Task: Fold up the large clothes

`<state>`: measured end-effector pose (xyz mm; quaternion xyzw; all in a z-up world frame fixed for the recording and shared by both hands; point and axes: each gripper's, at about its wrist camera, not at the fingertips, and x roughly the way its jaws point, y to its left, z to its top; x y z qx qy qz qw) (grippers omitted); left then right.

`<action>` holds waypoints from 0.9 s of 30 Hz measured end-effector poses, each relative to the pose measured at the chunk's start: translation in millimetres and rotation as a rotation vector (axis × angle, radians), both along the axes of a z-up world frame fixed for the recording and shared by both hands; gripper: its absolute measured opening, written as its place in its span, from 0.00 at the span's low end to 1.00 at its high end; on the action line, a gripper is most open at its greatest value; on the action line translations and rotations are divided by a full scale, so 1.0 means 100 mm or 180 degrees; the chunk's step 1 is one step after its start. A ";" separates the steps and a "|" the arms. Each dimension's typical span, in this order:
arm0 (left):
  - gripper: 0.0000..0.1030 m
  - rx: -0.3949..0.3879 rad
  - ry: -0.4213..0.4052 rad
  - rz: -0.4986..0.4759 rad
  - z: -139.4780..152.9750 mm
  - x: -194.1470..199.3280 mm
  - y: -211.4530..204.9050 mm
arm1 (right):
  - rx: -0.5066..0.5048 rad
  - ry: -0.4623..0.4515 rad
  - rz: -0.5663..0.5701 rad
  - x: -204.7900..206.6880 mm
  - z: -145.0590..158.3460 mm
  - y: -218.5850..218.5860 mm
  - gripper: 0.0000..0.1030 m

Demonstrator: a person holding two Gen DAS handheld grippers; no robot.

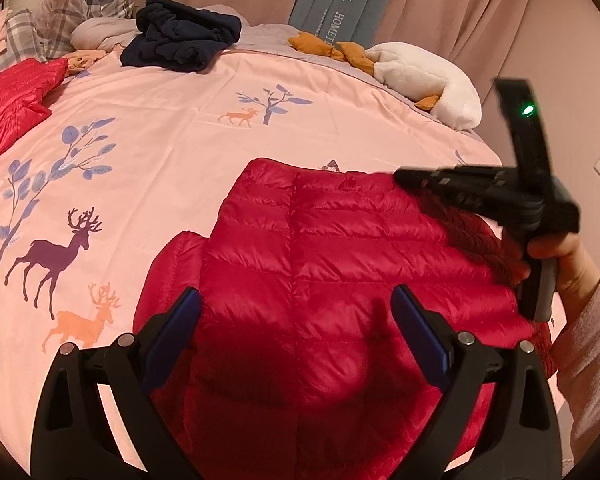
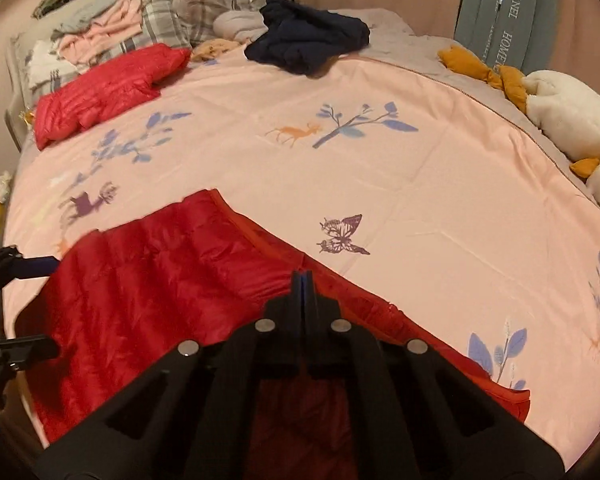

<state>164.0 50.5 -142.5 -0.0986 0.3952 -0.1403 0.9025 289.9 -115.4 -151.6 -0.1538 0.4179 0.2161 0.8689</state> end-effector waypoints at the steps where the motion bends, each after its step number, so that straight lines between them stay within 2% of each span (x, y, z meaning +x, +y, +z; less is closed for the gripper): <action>1: 0.93 0.0004 0.0008 0.0002 0.00 0.00 0.00 | -0.0090 0.0054 0.0001 0.02 -0.09 0.04 0.00; 2: 0.93 0.0013 0.0017 0.0004 0.00 0.00 0.00 | -0.0156 0.0092 -0.0013 0.03 -0.17 0.07 0.00; 4: 0.93 0.0012 0.0019 0.0008 0.02 0.01 -0.02 | -0.0078 0.0109 -0.0077 0.04 -0.15 0.05 0.01; 6: 0.93 -0.0004 0.0013 0.0003 0.04 0.00 -0.01 | 0.0110 0.0076 -0.0203 0.01 -0.03 -0.05 0.11; 7: 0.93 -0.0006 0.0012 0.0002 0.04 0.00 -0.01 | 0.0168 0.0029 -0.0223 -0.02 0.04 -0.09 0.23; 8: 0.93 -0.0005 0.0012 -0.0002 0.05 0.00 -0.02 | 0.0208 -0.0027 -0.0215 -0.08 0.10 -0.13 0.25; 10: 0.93 0.0009 0.0003 -0.0009 0.06 0.02 -0.02 | 0.0239 -0.0076 -0.0201 -0.20 0.22 -0.21 0.25; 12: 0.93 0.0010 -0.0004 -0.0010 0.06 0.02 -0.02 | 0.0263 0.0067 -0.0139 -0.26 0.24 -0.27 0.25; 15: 0.93 0.0036 -0.0001 -0.0012 0.05 0.03 -0.04 | 0.0096 0.0348 -0.0165 -0.21 0.06 -0.29 0.25; 19: 0.93 0.0083 0.0002 -0.0014 0.04 0.05 -0.05 | 0.0080 0.0575 -0.0534 0.04 -0.20 -0.33 0.24; 24: 0.93 0.0105 0.0020 -0.0004 0.04 0.06 -0.05 | 0.0124 0.0449 -0.0925 0.23 -0.20 -0.37 0.25; 27: 0.93 0.0106 0.0005 -0.0003 0.07 0.04 -0.06 | 0.0252 0.0184 -0.1069 0.12 -0.03 -0.47 0.31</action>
